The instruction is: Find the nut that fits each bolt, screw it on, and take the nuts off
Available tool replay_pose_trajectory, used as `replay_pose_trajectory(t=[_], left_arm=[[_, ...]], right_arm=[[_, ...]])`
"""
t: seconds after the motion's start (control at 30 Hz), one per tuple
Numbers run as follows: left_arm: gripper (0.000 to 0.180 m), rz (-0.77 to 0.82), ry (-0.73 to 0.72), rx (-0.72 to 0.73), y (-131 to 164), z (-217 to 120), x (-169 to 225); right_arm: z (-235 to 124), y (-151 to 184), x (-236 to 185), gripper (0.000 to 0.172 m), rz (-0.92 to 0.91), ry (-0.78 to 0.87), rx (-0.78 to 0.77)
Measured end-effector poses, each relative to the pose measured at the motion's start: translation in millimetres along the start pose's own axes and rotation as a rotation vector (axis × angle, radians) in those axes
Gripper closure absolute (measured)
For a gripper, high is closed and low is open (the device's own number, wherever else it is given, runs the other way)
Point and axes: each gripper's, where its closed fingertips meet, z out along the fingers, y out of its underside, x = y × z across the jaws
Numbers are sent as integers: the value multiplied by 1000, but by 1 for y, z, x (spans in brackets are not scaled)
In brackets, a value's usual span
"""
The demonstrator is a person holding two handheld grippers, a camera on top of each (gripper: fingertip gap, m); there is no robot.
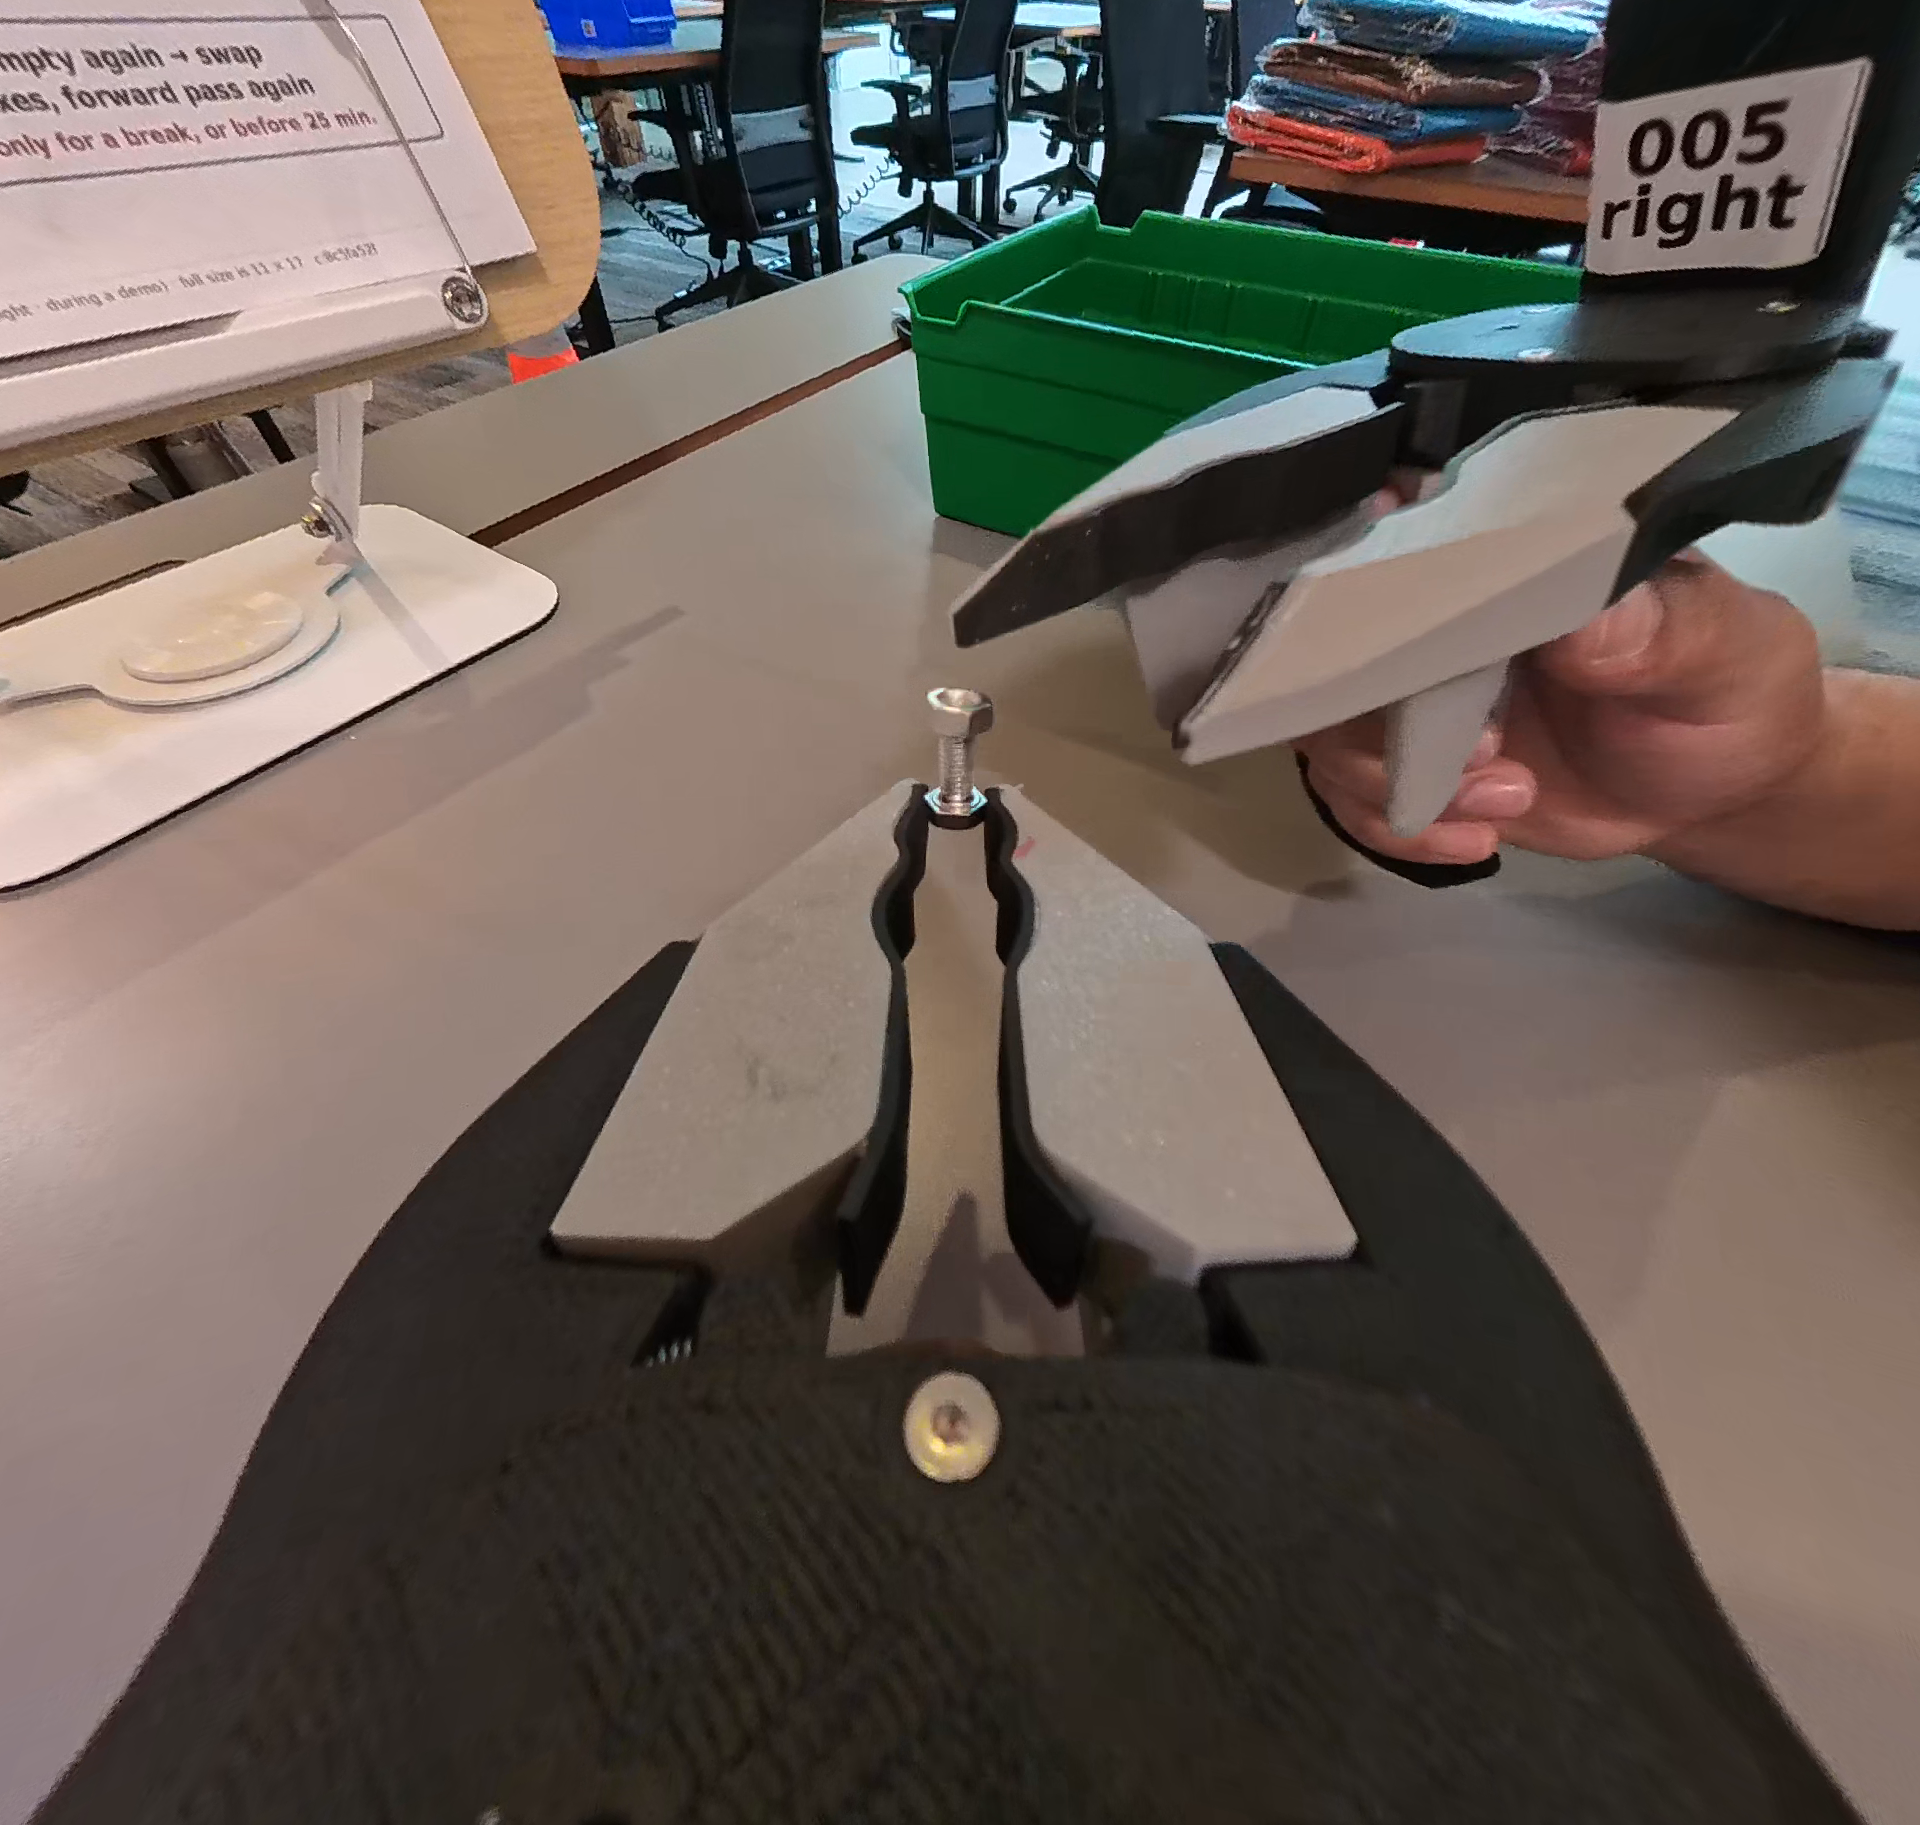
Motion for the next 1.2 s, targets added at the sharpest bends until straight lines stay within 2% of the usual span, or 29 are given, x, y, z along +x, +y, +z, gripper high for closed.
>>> replay_pose_trajectory(t=[0.3, 1.2], left_arm=[[172, 10, 8, 4, -2, -1, 3], [172, 1, 3, -1, 1, 1, 1]], right_arm=[[0, 2, 3, 134, 11, 7, 1], [-1, 1, 5, 131, 28, 18, 3]])
